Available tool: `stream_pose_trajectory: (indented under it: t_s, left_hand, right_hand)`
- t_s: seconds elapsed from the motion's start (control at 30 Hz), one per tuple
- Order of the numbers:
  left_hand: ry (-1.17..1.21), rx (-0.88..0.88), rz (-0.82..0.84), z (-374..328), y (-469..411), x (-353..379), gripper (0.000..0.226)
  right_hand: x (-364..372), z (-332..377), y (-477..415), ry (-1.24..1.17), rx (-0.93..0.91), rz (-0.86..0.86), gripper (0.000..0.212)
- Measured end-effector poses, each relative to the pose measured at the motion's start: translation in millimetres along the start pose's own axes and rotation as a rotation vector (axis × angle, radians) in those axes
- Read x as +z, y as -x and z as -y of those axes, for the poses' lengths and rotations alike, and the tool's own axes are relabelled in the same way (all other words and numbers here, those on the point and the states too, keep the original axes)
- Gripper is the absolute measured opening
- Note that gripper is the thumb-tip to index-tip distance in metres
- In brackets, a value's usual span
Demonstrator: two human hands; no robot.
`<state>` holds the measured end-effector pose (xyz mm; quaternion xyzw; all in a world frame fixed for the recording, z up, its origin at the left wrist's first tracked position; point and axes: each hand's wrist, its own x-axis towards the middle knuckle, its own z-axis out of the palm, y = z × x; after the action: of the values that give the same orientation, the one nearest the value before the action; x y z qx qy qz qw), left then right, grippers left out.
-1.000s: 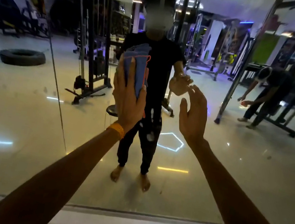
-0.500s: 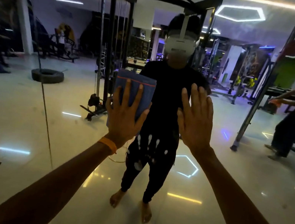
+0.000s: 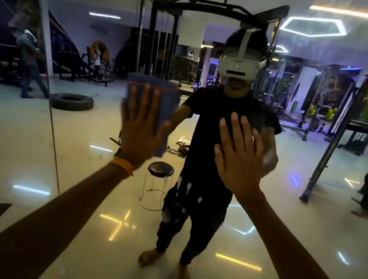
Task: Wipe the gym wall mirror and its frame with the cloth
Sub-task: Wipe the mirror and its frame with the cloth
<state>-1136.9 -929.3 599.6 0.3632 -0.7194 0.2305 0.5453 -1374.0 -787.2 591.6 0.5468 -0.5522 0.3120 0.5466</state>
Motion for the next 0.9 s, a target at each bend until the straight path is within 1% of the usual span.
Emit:
stream_pose_trajectory:
  t_s: [0.03,0.07,0.1,0.13,0.23,0.27,0.3,0.33,0.47,0.5,0.53,0.67,0.73,0.8,0.87,0.9]
  left_hand:
    - [0.021,-0.144,-0.022,7,-9,-4,0.077]
    - [0.035,-0.25,-0.041,7,-16,-7,0.077]
    - [0.045,-0.285,-0.05,-2,-16,-7,0.076]
    - [0.051,-0.244,-0.045,-15,-10,-4,0.075]
    - [0.078,0.048,0.038,-59,37,7,0.074]
    - [0.077,0.109,0.049,-60,49,9,0.075]
    - [0.08,0.132,0.043,-52,49,9,0.076]
    - [0.077,0.103,0.028,-41,43,8,0.077]
    - [0.042,-0.268,-0.073,-8,-2,0,0.077]
    - [0.064,-0.298,-0.073,-13,-2,0,0.077]
    - [0.082,-0.267,-0.054,-24,6,2,0.076]
    - [0.107,0.067,0.128,-82,94,22,0.077]
    - [0.153,0.108,0.113,-72,109,26,0.076]
    - [0.14,0.035,0.062,-44,92,23,0.077]
    - [0.103,-0.16,0.006,-20,69,16,0.077]
    - [0.105,-0.243,-0.019,-20,62,13,0.075]
  right_hand:
    - [-1,-4,0,0.005,-0.017,0.005,0.058]
    - [-1,-5,0,0.008,-0.024,0.005,0.058]
    - [-1,-4,-1,0.008,-0.016,0.001,0.058]
    - [0,-2,-2,0.008,0.003,-0.001,0.058]
    - [-2,1,-4,-0.001,0.015,0.016,0.059]
    - [-5,-1,-4,-0.011,-0.01,0.026,0.058]
    - [-7,-4,-5,-0.028,-0.036,0.035,0.058]
    - [-10,-9,-5,-0.048,-0.043,0.038,0.058]
    - [-19,-25,4,-0.067,0.037,0.022,0.056]
    - [-20,-26,7,-0.064,0.039,0.028,0.057]
    - [-20,-26,9,-0.064,0.037,0.036,0.057]
    - [-19,-20,12,-0.04,0.055,0.059,0.059]
    - [-19,-19,18,-0.054,0.035,0.068,0.059]
    - [-21,-20,30,-0.086,0.026,0.09,0.058]
    - [-21,-19,45,-0.099,0.038,0.111,0.058]
    - [-20,-17,51,-0.099,0.045,0.12,0.058]
